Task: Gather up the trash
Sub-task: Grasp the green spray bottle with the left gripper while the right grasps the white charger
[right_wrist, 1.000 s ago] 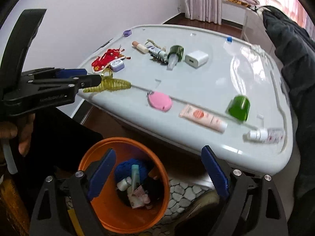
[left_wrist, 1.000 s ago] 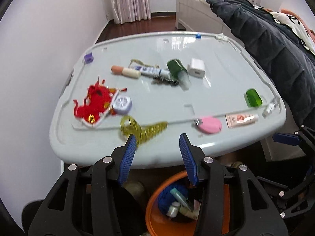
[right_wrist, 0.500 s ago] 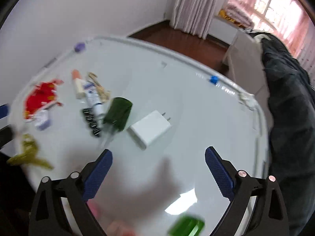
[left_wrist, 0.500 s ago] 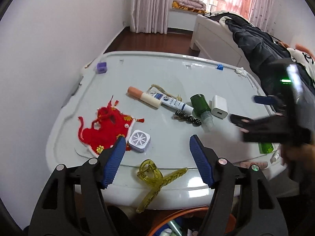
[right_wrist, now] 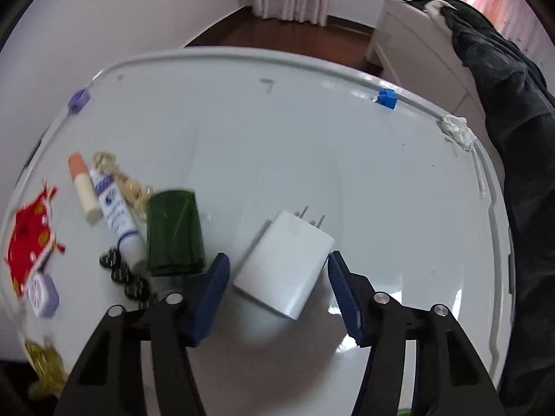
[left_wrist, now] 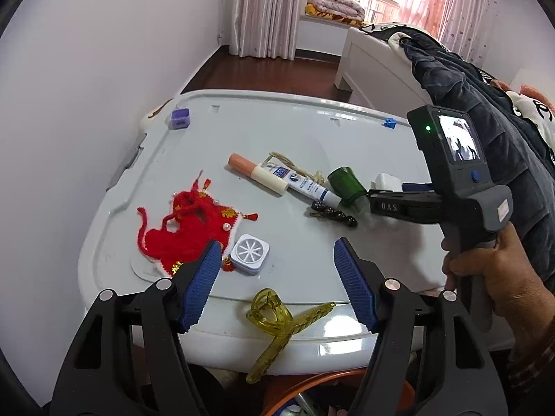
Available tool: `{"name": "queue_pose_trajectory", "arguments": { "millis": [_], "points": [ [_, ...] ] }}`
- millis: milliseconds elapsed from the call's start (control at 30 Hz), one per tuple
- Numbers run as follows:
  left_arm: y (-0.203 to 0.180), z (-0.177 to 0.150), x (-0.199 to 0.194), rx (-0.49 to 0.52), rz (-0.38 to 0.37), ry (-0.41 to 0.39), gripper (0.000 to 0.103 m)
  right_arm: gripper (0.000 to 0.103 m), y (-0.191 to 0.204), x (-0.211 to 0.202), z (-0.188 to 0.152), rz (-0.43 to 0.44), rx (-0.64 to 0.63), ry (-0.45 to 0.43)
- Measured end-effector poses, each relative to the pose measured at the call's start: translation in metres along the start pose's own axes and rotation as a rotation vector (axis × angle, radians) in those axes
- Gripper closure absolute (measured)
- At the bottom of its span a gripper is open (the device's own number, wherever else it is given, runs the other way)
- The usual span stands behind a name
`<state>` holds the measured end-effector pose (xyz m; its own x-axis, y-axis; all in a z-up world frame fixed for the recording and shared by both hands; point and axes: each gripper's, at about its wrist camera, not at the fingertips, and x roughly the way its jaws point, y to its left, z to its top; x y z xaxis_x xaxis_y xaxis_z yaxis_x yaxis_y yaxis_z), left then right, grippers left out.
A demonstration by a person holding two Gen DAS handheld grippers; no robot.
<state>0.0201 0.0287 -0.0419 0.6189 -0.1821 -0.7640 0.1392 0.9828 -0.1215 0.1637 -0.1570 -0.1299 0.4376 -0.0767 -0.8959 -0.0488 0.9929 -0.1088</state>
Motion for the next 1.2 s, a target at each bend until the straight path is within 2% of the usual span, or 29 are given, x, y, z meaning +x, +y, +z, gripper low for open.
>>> {"name": "queue_pose_trajectory", "arguments": {
  "millis": [100,267,367,500,633,733,867,967,1067,1133,1200],
  "points": [
    [0.008,0.0,0.001,-0.027,-0.007,0.01,0.037,0.059,-0.008,-0.003,0.002,0.027,0.044,0.003],
    [0.026,0.001,0.004,-0.099,-0.023,0.031,0.037,0.062,-0.022,-0.029,-0.017,0.081,0.041,-0.052],
    [0.042,0.002,0.009,-0.197,-0.057,0.063,0.037,0.062,-0.03,-0.055,-0.032,0.114,0.027,-0.075],
    [0.054,0.011,0.017,-0.29,-0.038,0.086,0.037,0.063,-0.043,-0.088,-0.051,0.16,0.025,-0.117],
    [0.047,0.029,0.035,-0.3,-0.018,0.111,0.037,0.063,-0.061,-0.097,-0.055,0.198,0.048,-0.16],
    [0.035,0.043,0.046,-0.301,-0.016,0.098,0.037,0.063,-0.068,-0.1,-0.053,0.231,0.063,-0.178],
    [-0.006,0.058,0.063,-0.231,-0.051,0.097,0.037,0.063,-0.074,-0.116,-0.048,0.256,0.072,-0.22],
    [-0.04,0.065,0.084,-0.158,-0.047,0.106,0.037,0.063,-0.085,-0.128,-0.046,0.263,0.09,-0.253],
    [-0.067,0.068,0.114,-0.111,-0.01,0.147,0.037,0.063,-0.091,-0.135,-0.047,0.251,0.091,-0.27],
    [-0.077,0.068,0.136,-0.084,0.056,0.188,0.037,0.063,-0.097,-0.138,-0.049,0.252,0.1,-0.276],
    [-0.079,0.066,0.151,-0.106,0.078,0.223,0.034,0.063,-0.101,-0.139,-0.05,0.248,0.102,-0.281]
  ]
}}
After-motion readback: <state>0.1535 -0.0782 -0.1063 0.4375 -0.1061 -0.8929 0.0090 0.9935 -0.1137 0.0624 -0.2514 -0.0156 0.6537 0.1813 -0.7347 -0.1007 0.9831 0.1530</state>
